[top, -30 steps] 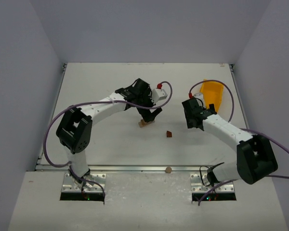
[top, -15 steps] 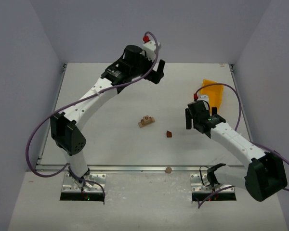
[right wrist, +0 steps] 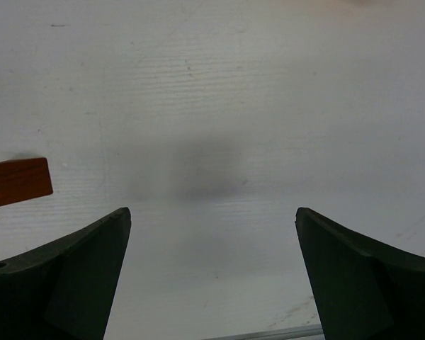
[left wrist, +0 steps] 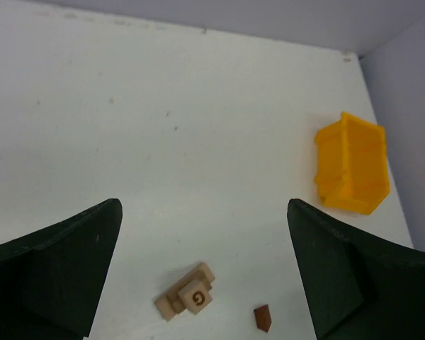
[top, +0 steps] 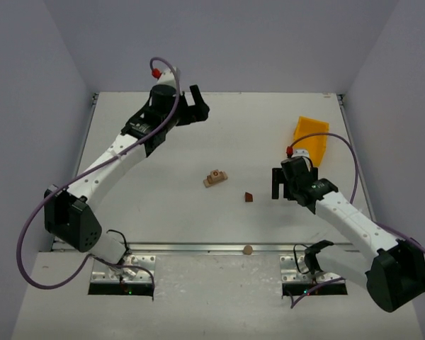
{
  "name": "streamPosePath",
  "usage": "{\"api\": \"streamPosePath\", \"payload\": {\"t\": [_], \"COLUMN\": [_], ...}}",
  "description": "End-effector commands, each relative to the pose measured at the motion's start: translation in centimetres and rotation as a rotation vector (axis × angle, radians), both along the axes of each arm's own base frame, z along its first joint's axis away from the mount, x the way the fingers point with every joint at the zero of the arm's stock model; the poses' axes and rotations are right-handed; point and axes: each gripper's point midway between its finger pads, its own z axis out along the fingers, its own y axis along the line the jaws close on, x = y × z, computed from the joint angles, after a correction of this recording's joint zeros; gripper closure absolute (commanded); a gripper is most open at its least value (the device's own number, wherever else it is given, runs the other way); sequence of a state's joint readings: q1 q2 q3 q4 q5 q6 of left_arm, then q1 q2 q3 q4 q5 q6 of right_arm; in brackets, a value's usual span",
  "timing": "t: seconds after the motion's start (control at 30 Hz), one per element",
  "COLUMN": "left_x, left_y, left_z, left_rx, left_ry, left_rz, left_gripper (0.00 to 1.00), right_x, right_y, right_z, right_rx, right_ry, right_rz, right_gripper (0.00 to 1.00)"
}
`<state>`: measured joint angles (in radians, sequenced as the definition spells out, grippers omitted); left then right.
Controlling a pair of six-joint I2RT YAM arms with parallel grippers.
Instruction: Build the wood block tower
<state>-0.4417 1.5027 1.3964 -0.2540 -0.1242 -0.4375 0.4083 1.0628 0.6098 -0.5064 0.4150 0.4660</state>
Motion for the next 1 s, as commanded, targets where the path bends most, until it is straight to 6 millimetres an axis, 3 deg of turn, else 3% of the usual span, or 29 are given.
{"api": "streamPosePath", "payload": {"t": [0.0, 0.17, 0.2, 0.3, 0.37, 0.5, 0.7, 0.97], "left_x": [-1.3, -2.9, -3.0, -3.7, -4.1, -4.6, -4.8, -4.9], "left_y": [3.3, 5.8, 6.1, 7.6, 9.3, 11.1, 11.5, 11.5], "left_z": [-1.4, -5.3, -5.1, -6.3, -6.8, -6.8, -6.9, -6.9], "left_rx": [-0.024, 0.054, 0.055, 0.062, 0.054, 0.037, 0.045, 0.048], "left_ry": [-0.01, 0.058, 0.051, 0.064, 0.062, 0.041, 0.033, 0.032], "left_rz": [0.179, 0.266, 0.281, 0.346, 0.38, 0.429, 0.439, 0.438], "left_gripper": [0.0, 0.0, 0.0, 0.0, 0.0, 0.0, 0.0, 0.0], "right_x": [-0.8, -3.3, -3.6, -6.3, -9.0, -12.1, -14.0, -16.0], "right_y": [1.0, 4.2, 4.3, 7.5, 9.2, 10.7, 14.1, 14.9], "right_z": [0.0, -1.0, -1.2, -2.0, -2.9, -4.0, -4.6, -6.5], "right_rx": [0.065, 0.175, 0.178, 0.247, 0.263, 0.22, 0.202, 0.191], "right_ry": [-0.003, 0.046, 0.053, 0.141, 0.237, 0.346, 0.373, 0.389], "right_rz": [0.011, 0.111, 0.119, 0.244, 0.309, 0.381, 0.522, 0.476], "right_gripper": [0.01, 0.01, 0.01, 0.01, 0.01, 0.01, 0.01, 0.11]}}
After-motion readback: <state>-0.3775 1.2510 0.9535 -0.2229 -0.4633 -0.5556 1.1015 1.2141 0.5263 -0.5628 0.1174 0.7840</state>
